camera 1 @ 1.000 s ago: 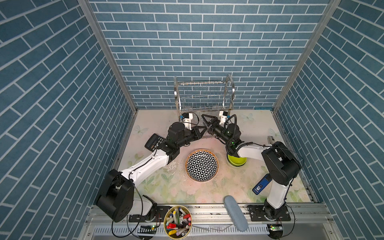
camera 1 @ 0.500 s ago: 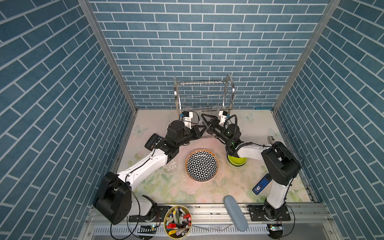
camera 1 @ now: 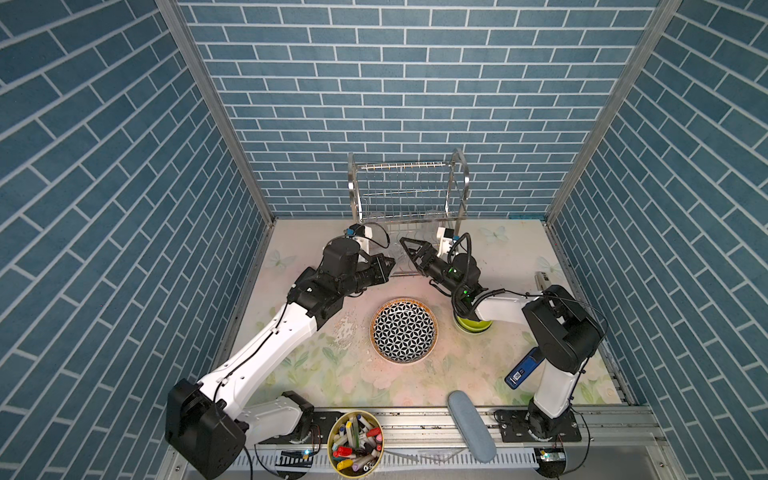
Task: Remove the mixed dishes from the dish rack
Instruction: 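Carry the cup down beside the plates with the left gripper while the right opens, then set the clear cup on the table and open the left gripper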
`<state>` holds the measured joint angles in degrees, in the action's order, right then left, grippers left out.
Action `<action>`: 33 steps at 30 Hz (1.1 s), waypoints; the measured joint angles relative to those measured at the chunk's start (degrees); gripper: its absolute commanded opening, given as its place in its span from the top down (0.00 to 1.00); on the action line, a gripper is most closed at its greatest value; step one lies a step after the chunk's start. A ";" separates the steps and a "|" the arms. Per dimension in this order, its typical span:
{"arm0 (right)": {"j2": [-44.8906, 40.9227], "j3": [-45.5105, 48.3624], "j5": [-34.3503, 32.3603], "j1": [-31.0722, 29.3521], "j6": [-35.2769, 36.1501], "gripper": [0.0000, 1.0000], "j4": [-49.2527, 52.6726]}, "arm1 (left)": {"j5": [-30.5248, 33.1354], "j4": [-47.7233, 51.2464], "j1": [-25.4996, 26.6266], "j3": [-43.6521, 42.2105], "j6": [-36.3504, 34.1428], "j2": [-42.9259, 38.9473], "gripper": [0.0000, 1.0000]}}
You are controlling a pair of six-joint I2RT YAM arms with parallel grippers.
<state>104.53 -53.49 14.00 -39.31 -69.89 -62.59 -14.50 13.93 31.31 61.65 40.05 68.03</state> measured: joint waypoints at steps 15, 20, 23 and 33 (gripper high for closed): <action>-5.46 2.49 -2.80 0.00 9.94 0.01 8.00 | 10.25 34.69 -0.17 10.78 -9.16 0.94 1.00; -8.04 3.76 -3.96 0.00 13.03 0.01 10.36 | 11.93 40.85 -0.87 10.78 -10.56 5.57 1.00; -8.59 3.82 -4.42 0.00 14.29 0.01 11.41 | 12.24 42.69 -1.33 10.78 -11.43 8.11 1.00; -8.85 4.39 -5.03 0.00 16.00 0.01 12.72 | 13.14 43.32 -1.84 9.66 -14.60 13.09 1.00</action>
<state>95.68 -49.10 8.97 -39.31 -53.89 -49.87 -1.37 57.25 29.47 71.31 25.45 81.12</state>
